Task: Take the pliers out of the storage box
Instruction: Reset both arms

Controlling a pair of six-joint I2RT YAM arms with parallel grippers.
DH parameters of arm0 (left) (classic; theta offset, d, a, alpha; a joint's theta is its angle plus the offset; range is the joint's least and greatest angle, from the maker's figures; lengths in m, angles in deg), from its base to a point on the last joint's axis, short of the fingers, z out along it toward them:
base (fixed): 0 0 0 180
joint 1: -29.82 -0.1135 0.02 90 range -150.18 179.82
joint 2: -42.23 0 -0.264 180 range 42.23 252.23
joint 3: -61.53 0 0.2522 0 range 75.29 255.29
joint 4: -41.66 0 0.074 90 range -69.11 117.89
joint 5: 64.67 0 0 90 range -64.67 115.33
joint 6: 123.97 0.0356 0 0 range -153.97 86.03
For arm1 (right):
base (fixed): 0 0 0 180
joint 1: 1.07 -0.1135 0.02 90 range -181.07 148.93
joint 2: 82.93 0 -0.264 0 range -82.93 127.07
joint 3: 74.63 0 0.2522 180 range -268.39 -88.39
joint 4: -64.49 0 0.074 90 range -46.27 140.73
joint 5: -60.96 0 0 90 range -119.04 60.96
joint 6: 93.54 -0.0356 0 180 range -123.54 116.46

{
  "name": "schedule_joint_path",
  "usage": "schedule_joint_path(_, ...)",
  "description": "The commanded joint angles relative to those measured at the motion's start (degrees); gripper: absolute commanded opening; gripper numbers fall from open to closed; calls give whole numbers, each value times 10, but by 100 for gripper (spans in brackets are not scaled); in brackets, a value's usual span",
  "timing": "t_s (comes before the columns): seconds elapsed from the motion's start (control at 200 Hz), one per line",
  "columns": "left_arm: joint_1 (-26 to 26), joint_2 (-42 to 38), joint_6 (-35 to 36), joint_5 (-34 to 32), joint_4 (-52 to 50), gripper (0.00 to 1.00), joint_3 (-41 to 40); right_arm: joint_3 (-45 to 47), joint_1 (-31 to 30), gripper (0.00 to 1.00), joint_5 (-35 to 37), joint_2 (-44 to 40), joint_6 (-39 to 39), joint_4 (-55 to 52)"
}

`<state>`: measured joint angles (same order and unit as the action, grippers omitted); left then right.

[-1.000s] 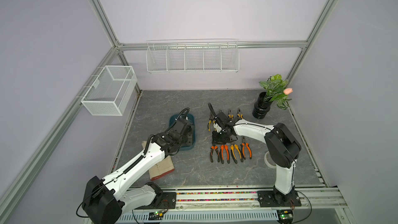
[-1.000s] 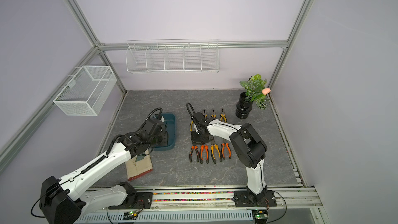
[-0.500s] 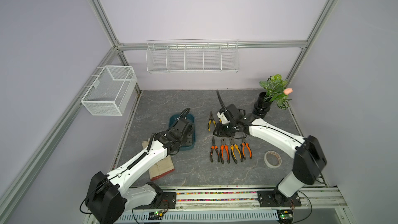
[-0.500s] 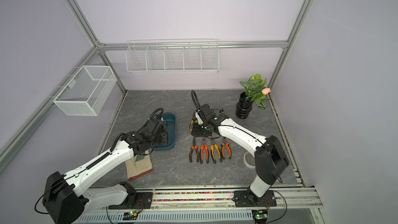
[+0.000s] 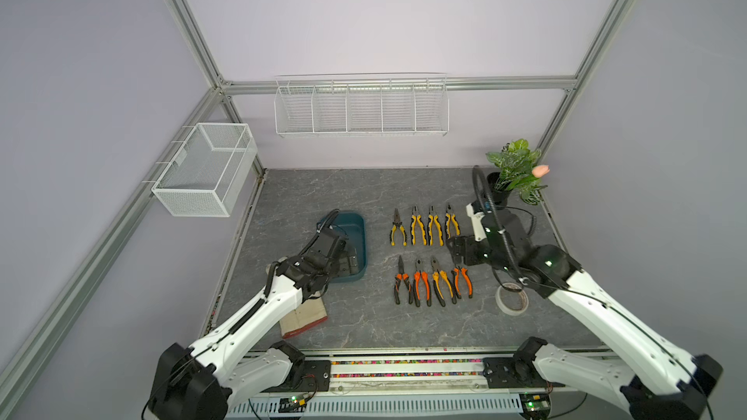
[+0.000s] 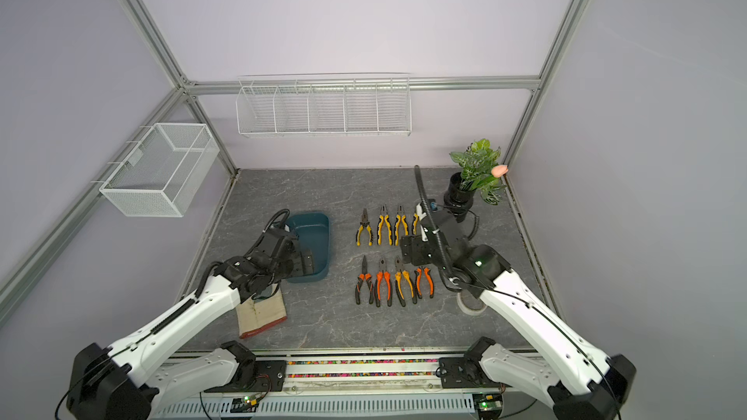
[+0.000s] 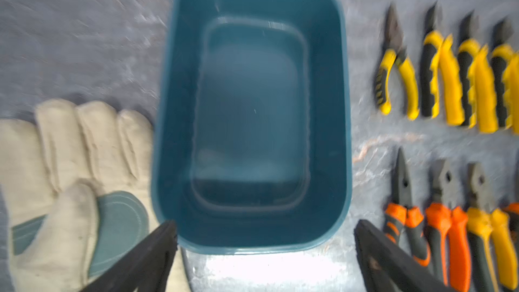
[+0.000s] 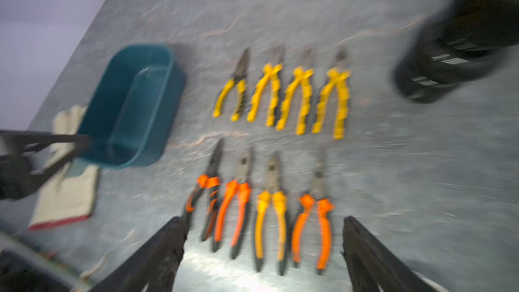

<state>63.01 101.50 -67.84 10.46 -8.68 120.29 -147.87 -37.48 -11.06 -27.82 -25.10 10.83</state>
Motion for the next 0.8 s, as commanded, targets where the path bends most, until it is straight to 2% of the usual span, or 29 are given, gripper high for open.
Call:
schedule_joint_path(0.0, -13, -58, -13, -50, 16, 100, 6, 35, 22, 89, 140, -40, 36, -26)
schedule_joint_path(0.1, -15, -121, -5, -90, 34, 100, 4, 86, 42, 89, 222, -103, 52, 5)
schedule_joint_path(0.135, -14, -140, -2, -95, 39, 100, 1, 131, 47, 89, 239, -132, 63, 30)
schedule_joint_path(0.18, -14, -157, 5, -98, 45, 100, -3, 167, 53, 89, 269, -171, 43, 52)
schedule_joint_path(0.34, -14, -198, -5, -118, 47, 100, -14, 261, 63, 89, 315, -264, 31, 121)
schedule_joint_path(0.49, -15, -215, -20, -164, 90, 100, -56, 330, 65, 89, 299, -265, 64, 208)
schedule_joint_path(0.635, -15, -204, -19, -225, 134, 100, -91, 371, 70, 89, 296, -211, 123, 299)
schedule_joint_path(0.78, -15, -184, 46, -240, 208, 100, -127, 409, 89, 89, 290, -177, 157, 399)
schedule_joint_path(0.8, -15, -184, 53, -261, 215, 100, -132, 414, 91, 89, 288, -173, 160, 413)
